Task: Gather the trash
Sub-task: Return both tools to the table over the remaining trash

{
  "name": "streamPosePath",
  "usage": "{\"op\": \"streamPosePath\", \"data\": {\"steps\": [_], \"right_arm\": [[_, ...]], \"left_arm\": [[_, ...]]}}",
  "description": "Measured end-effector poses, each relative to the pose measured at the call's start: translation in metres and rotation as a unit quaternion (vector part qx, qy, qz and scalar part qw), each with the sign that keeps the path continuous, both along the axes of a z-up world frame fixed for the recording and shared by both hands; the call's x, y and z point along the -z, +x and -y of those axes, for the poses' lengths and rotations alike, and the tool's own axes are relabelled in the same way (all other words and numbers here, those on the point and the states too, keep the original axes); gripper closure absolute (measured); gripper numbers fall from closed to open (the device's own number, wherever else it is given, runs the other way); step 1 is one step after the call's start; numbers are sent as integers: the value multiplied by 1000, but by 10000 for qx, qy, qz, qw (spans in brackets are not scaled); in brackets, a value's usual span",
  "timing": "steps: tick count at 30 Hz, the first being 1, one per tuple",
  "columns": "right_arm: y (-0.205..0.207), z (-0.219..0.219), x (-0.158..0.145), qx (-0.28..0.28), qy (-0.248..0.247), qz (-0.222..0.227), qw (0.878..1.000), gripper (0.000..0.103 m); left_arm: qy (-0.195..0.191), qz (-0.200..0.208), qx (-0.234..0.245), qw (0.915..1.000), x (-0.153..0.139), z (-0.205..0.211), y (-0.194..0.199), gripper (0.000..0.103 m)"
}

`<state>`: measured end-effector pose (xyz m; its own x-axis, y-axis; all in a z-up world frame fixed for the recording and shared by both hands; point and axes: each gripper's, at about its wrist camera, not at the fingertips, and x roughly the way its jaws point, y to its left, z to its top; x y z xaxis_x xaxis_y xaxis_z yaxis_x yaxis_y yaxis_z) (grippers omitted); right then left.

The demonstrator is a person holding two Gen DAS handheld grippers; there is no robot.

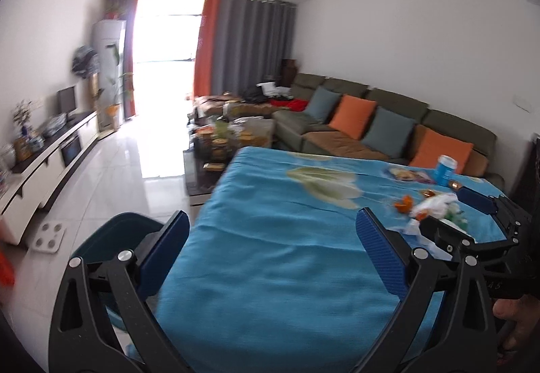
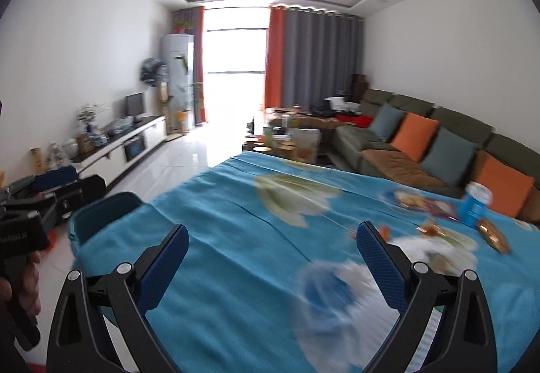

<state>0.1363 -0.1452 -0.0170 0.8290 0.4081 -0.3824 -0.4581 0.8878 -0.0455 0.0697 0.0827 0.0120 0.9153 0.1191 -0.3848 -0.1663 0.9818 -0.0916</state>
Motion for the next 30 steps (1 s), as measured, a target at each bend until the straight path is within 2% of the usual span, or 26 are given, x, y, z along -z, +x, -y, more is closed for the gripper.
{"op": "streamPosePath", "data": {"steps": [6, 10, 15, 23, 30], "right_arm": [[-19, 48, 16, 674, -81, 19, 9977, 7], [-36, 68, 27, 1053, -301, 50, 9940, 7], [-48, 85, 38, 1330, -341, -60, 9905, 7], [-51, 81, 40, 1395, -468, 7, 9891, 7], [-34, 76, 46, 1381, -578, -183, 9886, 11]], "left_arm": [[25, 163, 569, 9982, 2, 41, 5, 6], [111, 293, 928, 9952, 3, 67, 3, 6], [201, 291, 1150, 9927, 9, 88, 0, 6], [214, 142, 1348, 9905, 26, 99, 3, 6], [192, -41, 1383, 9902, 39, 100, 15, 6]]}}
